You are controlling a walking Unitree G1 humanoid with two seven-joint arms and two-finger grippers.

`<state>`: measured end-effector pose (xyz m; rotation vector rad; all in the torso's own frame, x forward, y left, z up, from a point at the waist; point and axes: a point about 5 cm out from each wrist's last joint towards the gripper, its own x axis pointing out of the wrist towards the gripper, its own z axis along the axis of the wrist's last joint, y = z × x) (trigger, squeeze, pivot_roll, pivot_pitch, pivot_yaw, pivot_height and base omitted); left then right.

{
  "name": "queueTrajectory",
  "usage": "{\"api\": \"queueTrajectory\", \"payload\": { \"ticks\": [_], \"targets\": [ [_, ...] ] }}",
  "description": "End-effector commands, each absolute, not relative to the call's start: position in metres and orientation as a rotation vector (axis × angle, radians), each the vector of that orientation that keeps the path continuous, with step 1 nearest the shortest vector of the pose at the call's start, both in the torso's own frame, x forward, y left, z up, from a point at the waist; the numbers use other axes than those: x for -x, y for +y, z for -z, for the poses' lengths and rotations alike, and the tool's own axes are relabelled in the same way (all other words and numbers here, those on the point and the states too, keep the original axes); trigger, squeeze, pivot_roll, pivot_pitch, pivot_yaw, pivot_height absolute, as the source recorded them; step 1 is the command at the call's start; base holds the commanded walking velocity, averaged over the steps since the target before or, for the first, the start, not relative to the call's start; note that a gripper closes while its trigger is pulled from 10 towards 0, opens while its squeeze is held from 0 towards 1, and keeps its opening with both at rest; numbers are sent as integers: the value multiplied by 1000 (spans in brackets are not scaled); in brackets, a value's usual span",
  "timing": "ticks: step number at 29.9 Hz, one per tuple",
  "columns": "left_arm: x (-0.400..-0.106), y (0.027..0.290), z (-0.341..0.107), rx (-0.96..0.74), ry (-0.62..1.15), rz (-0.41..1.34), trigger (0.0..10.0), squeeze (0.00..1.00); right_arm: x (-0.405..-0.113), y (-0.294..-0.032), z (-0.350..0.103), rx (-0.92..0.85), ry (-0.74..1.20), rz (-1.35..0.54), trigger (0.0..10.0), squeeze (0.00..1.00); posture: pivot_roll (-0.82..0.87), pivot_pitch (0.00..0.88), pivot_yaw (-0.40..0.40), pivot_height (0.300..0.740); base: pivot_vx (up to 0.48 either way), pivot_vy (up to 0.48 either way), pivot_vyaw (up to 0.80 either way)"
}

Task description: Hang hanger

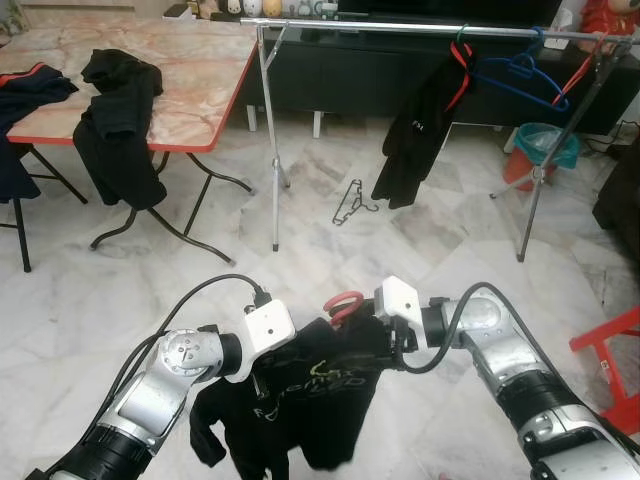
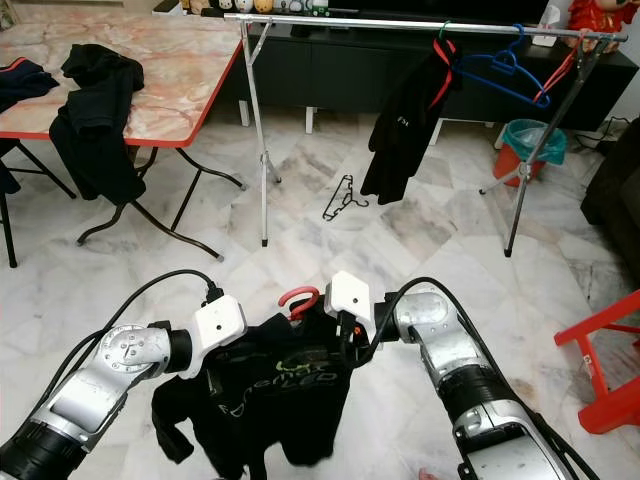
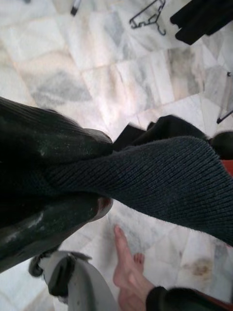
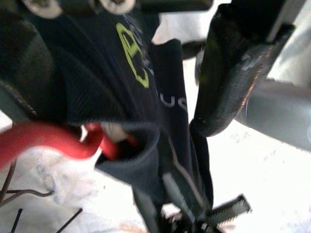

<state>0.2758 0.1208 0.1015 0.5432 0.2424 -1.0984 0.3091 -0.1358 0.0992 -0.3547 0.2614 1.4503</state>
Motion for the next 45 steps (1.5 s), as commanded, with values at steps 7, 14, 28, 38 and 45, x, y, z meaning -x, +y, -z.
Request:
{"api": "queueTrajectory", "payload": {
  "ticks": [7,14,28,38,45],
  "targets": [
    [-277,134,-98,-613,222,1074,10000,0,-297,-156,-94,415,353,-1508,10000,0,25,55,-24,740,0,0,0],
    [-283,139,-104,-564,162,1010,10000,0,-292,-176,-83,552,437,-1429,10000,0,20,71,-23,740,0,0,0],
    [-264,158,-96,-969,54,1211,10000,0,-308,-172,-116,536,263,-1362,10000,0,17,85,-14,740,0,0,0],
    [-261,135,-121,-1129,-329,1262,10000,0,-292,-169,-113,478,298,-1545,10000,0,19,76,-19,740,0,0,0],
    [-253,137,-117,-1267,-443,1392,10000,0,-287,-169,-114,494,327,-1615,10000,0,16,63,-17,740,0,0,0]
  ]
}}
